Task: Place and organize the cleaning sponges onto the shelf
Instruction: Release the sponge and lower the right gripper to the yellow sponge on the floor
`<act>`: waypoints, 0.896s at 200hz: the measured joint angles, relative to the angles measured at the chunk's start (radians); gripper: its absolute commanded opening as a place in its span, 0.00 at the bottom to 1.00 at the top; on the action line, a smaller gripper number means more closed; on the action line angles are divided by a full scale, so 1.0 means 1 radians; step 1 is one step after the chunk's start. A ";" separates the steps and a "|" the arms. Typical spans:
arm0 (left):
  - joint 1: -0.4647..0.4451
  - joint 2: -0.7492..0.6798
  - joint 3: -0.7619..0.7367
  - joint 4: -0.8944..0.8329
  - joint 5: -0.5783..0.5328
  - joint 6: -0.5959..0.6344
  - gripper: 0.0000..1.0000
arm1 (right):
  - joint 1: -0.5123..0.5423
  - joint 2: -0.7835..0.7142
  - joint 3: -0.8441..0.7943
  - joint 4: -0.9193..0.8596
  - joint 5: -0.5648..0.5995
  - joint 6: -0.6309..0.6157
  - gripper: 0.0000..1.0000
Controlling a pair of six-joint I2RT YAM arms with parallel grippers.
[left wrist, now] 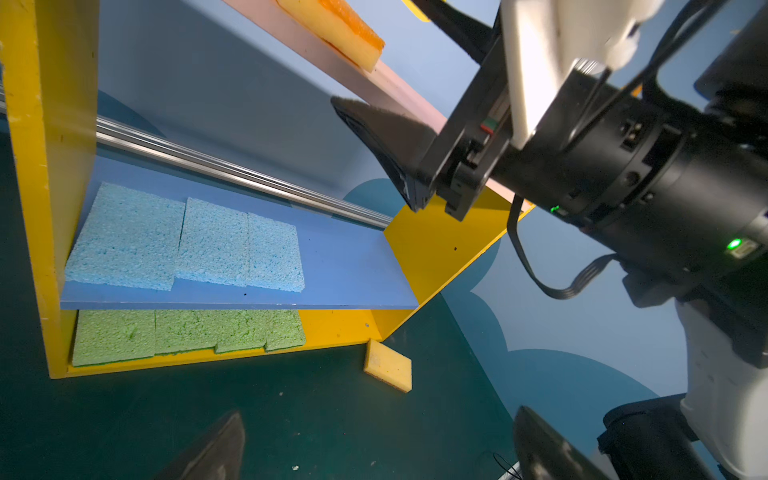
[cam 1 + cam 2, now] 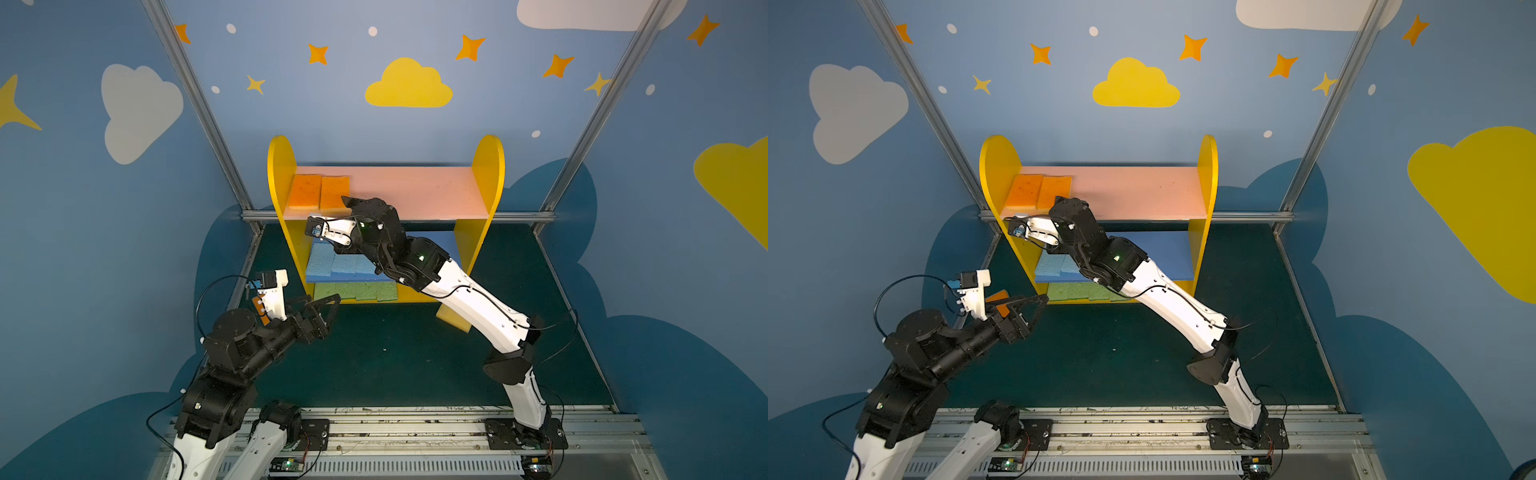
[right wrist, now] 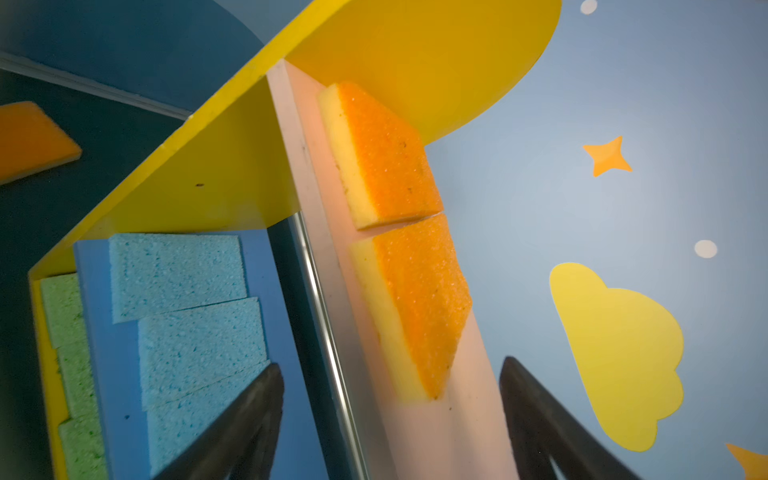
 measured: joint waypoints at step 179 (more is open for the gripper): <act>-0.488 0.441 -0.248 0.412 -0.172 -0.034 0.98 | -0.391 -1.380 -1.450 -0.053 -0.244 1.069 0.82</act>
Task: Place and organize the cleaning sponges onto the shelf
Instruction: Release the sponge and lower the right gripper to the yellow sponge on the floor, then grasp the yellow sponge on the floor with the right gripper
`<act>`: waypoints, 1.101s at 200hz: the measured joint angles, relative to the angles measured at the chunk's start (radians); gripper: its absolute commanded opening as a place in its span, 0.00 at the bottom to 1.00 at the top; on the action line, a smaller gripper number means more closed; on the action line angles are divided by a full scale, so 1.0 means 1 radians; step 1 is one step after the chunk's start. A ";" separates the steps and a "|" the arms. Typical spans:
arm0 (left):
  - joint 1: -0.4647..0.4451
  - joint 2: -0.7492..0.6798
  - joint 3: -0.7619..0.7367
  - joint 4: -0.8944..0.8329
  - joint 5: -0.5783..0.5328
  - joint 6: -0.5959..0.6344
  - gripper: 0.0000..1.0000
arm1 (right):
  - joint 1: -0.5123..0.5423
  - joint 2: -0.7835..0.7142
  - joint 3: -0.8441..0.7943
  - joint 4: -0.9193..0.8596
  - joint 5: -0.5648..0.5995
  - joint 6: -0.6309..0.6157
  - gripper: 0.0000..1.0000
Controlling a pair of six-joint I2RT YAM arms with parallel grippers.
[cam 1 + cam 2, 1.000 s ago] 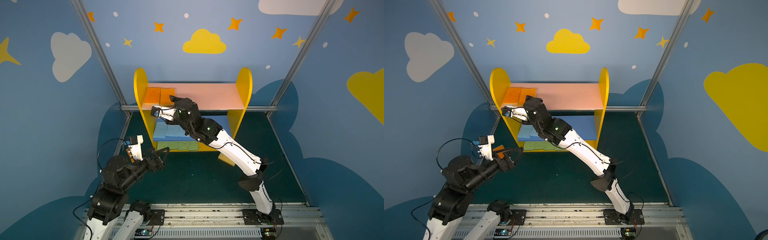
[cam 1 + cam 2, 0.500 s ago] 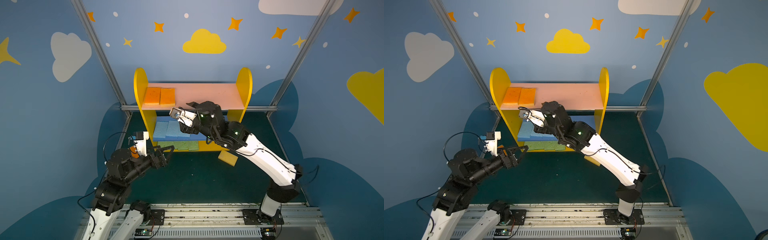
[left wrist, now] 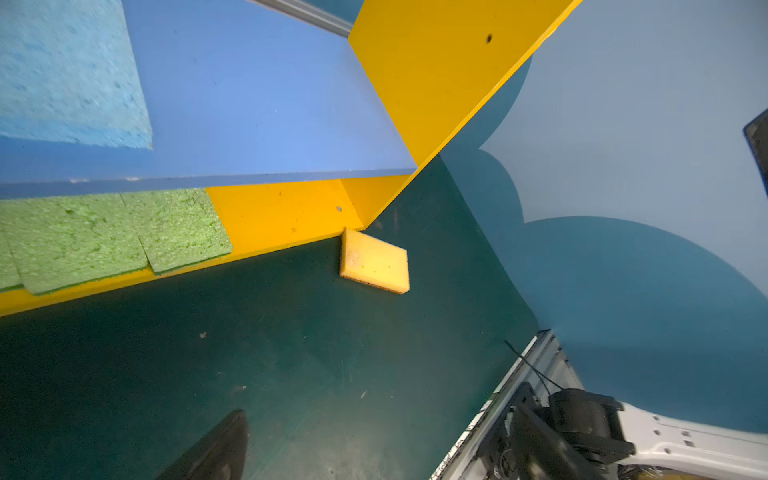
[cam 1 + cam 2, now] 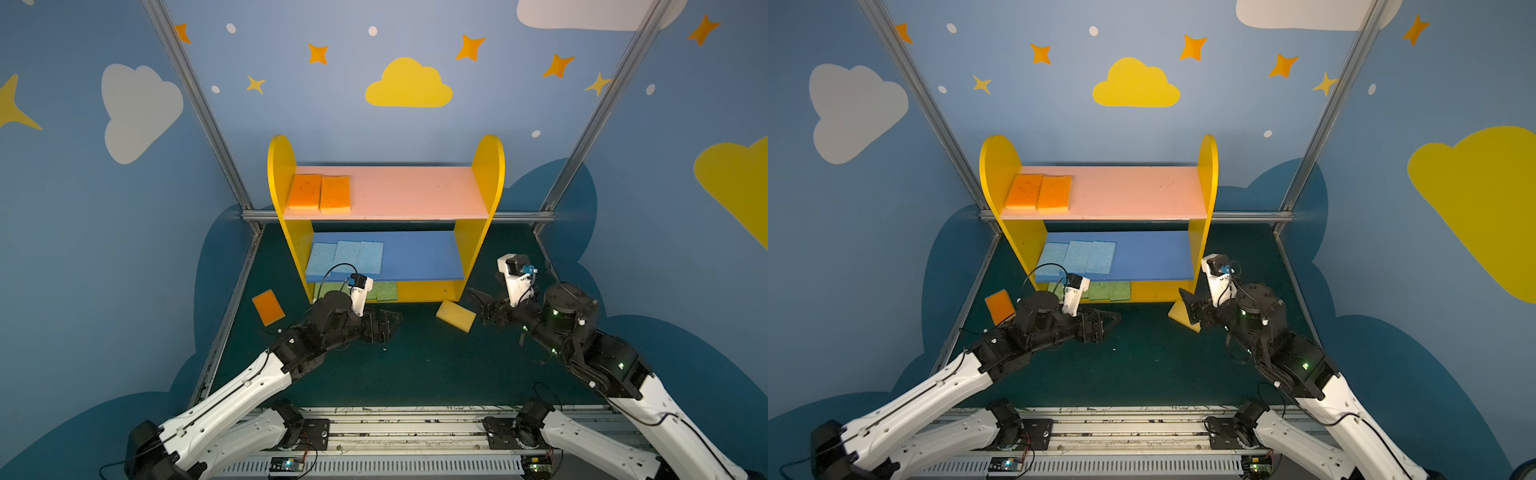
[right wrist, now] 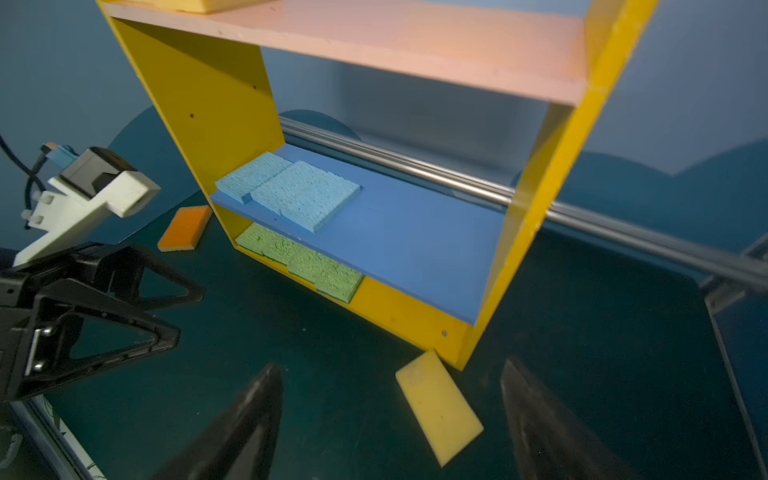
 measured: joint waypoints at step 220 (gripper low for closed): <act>-0.008 0.249 -0.203 0.400 -0.053 -0.148 1.00 | -0.753 0.743 -0.418 0.427 -0.917 0.521 0.59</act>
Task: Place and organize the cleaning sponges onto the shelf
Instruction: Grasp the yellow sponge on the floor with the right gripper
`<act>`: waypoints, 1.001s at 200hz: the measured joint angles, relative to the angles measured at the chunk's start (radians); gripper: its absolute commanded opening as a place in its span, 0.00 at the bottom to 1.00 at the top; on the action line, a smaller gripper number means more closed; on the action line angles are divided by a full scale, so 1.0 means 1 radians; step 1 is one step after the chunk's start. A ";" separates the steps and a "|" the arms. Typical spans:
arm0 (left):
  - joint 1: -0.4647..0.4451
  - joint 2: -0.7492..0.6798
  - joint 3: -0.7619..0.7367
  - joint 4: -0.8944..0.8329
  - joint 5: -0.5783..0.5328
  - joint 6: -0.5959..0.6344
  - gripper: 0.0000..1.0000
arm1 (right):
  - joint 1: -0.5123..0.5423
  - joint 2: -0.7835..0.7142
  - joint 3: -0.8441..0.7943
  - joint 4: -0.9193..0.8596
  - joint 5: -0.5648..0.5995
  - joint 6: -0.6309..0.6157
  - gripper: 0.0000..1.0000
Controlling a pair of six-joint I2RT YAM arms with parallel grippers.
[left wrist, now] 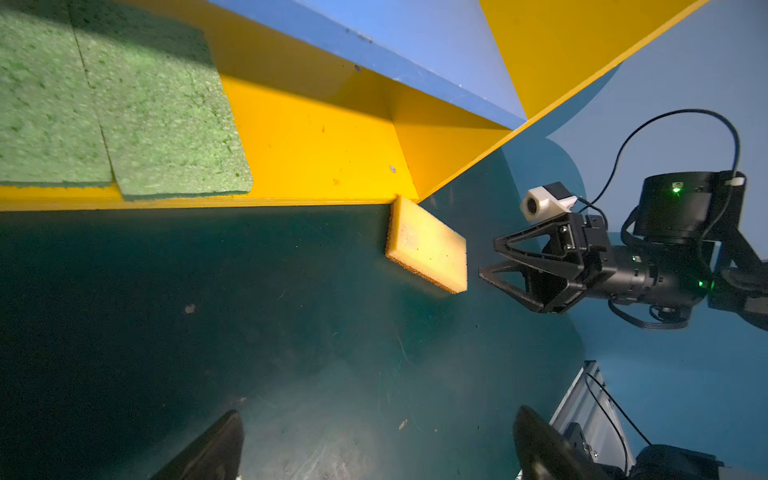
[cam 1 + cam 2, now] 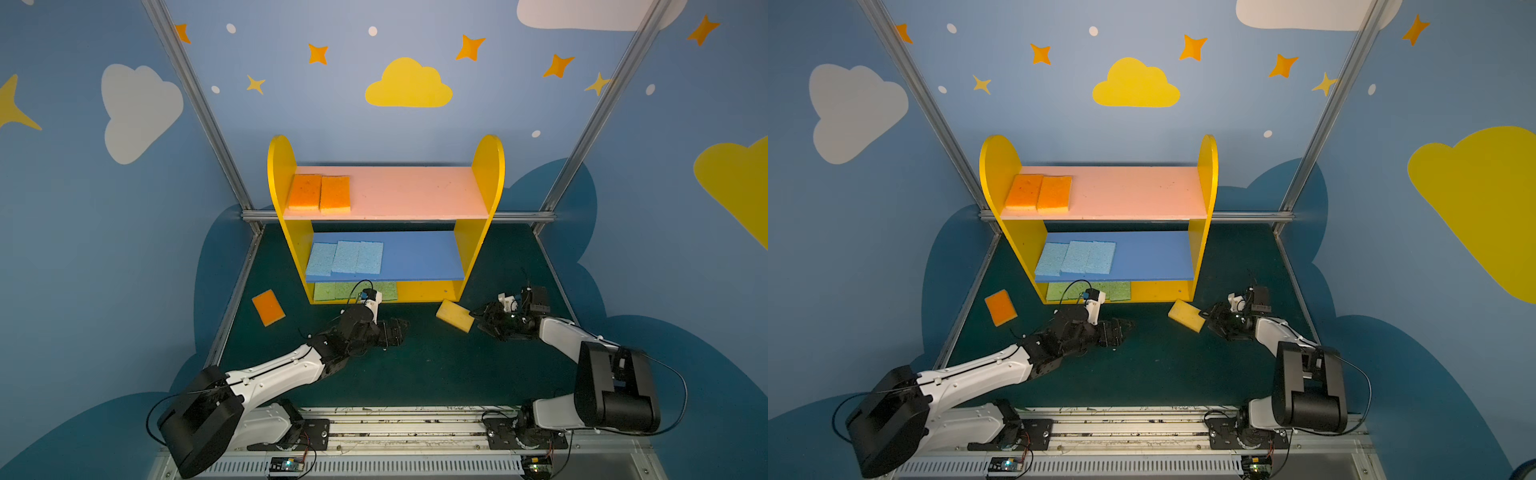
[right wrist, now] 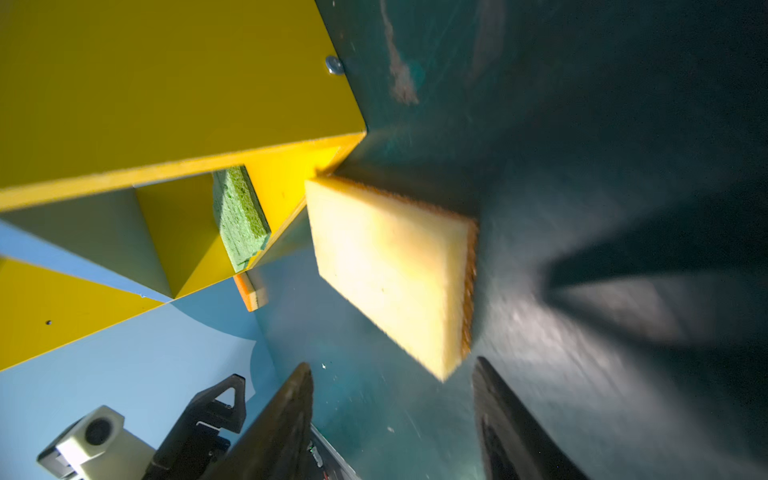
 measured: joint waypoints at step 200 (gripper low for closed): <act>0.111 -0.118 0.010 -0.051 0.175 0.004 1.00 | 0.081 -0.113 0.022 -0.111 -0.006 -0.118 0.00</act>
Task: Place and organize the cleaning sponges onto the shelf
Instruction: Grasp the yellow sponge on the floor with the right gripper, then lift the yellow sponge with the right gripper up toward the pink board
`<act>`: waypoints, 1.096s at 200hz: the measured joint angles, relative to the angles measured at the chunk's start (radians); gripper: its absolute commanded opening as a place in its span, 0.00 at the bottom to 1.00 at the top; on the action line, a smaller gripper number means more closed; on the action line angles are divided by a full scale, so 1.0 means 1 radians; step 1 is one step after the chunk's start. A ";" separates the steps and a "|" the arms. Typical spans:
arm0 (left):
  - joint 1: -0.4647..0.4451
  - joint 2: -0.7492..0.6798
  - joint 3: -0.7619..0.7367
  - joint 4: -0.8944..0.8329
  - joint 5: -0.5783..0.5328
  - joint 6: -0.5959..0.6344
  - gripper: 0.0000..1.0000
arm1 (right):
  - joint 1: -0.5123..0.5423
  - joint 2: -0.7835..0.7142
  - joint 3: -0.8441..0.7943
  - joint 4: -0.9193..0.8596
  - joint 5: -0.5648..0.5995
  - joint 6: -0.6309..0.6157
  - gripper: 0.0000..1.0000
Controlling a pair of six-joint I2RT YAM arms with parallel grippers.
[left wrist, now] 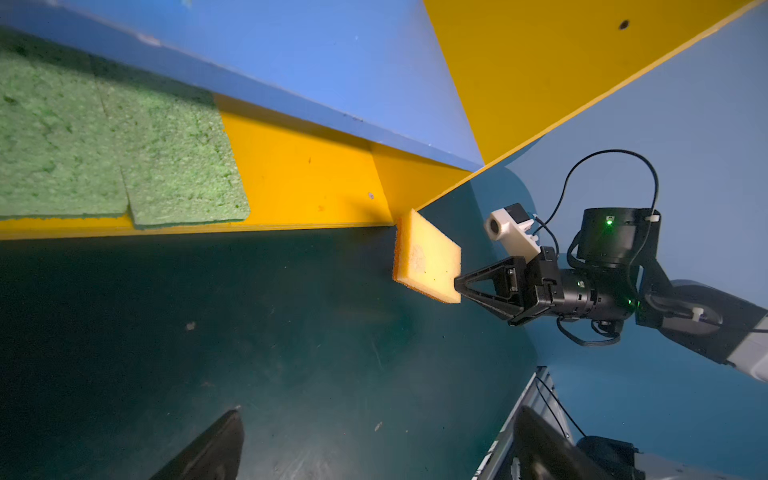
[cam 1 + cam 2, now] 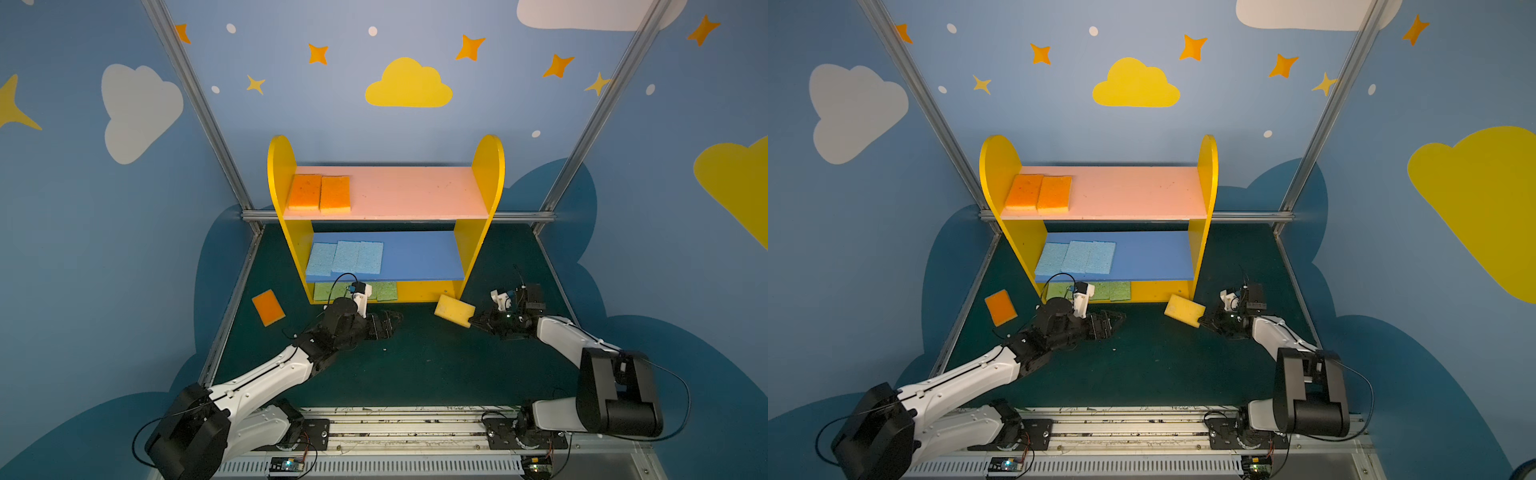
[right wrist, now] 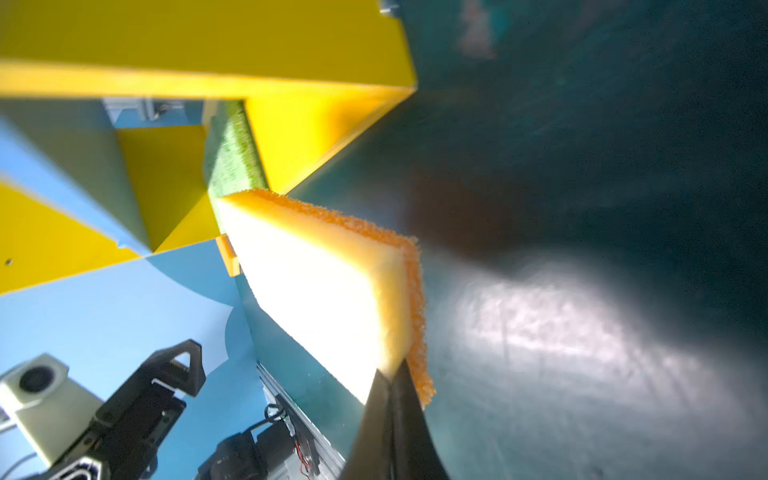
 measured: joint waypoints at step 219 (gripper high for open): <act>0.013 0.183 0.127 0.175 0.336 -0.078 0.30 | 0.298 -0.190 0.092 0.017 -0.166 0.023 0.28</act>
